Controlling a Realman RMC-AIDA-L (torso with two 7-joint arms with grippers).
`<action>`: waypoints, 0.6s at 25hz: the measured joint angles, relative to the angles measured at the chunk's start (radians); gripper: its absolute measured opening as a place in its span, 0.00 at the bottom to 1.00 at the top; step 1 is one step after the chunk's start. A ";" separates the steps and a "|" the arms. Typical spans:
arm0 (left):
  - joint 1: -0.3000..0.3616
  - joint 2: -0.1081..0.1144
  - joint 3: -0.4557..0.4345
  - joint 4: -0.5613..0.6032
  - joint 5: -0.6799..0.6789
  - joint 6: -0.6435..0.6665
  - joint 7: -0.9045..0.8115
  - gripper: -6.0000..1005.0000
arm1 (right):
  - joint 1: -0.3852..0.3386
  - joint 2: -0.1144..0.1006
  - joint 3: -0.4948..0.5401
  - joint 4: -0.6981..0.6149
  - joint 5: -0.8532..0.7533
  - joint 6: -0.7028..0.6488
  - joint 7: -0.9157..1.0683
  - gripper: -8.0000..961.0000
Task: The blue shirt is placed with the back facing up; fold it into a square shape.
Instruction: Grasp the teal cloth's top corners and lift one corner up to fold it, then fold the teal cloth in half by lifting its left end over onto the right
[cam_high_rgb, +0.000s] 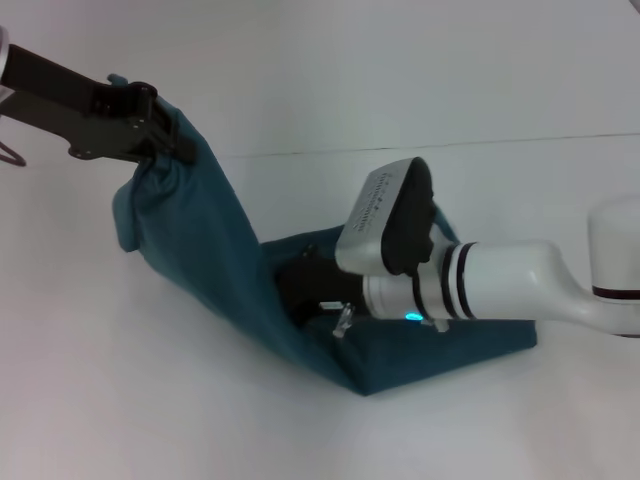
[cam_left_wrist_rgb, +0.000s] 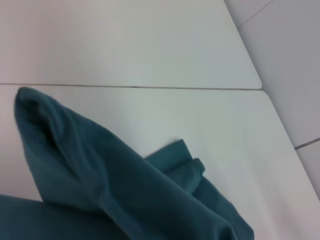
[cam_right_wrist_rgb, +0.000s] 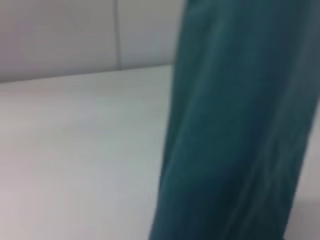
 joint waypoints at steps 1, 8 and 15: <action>0.000 0.000 0.000 0.000 0.000 0.000 0.000 0.09 | 0.008 0.000 -0.001 0.008 -0.001 -0.007 0.000 0.01; 0.005 0.006 0.005 -0.006 0.009 -0.001 0.010 0.09 | -0.029 -0.013 0.082 -0.013 0.018 -0.012 0.040 0.01; -0.006 0.007 0.031 -0.009 0.015 -0.007 0.021 0.09 | -0.378 -0.036 0.176 -0.480 0.055 -0.003 0.468 0.01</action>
